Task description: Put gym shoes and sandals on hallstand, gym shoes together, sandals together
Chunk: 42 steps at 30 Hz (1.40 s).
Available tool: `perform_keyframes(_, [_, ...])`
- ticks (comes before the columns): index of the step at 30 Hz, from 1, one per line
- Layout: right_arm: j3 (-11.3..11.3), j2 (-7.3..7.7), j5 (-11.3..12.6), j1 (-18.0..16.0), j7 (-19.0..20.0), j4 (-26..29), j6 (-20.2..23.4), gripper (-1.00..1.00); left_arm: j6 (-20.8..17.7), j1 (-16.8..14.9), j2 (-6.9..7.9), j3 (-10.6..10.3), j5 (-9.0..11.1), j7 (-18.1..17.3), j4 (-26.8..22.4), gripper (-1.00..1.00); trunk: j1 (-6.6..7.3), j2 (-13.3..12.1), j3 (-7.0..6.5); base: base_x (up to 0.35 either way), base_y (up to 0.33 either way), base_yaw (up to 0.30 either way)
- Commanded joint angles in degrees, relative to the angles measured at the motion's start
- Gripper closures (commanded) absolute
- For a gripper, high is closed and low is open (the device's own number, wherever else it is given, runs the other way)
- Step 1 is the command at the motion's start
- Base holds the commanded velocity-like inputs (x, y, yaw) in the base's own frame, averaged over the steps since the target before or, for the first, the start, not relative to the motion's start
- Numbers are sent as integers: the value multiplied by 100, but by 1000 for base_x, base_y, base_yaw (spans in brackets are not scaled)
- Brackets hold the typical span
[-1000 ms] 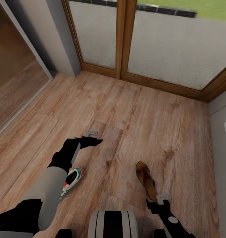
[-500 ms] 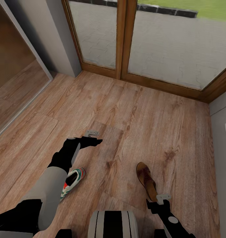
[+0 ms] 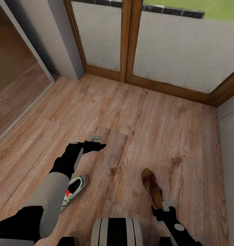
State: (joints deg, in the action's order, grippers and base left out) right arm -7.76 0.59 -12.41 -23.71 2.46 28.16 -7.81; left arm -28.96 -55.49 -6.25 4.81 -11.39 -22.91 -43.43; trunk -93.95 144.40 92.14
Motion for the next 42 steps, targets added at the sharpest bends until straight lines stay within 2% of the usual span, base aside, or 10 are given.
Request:
perform_keyframes(1, [-41, -3, -60, -2, 26, -3, -22, -100, -22, -3, -10, 38, -59, -56, -7, -100, 1, 1, 3, 2, 1, 0])
perform_keyframes(18, [-43, -5, -58, -2, 33, -3, -12, -100, -22, -2, -11, 38, -63, -56, -7, -100, 1, 1, 3, 0, 0, 0])
perform_keyframes(19, [-42, -6, -59, -2, 33, -3, -11, 100, -22, -3, -11, 38, -64, -56, -7, -100, 1, 1, 3, 0, 0, 0])
perform_keyframes(42, [-44, -6, -60, -2, 35, -3, -19, 100, -13, -1, -9, 36, -65, -48, -7, -100, 1, 1, 3, 0, 0, 0])
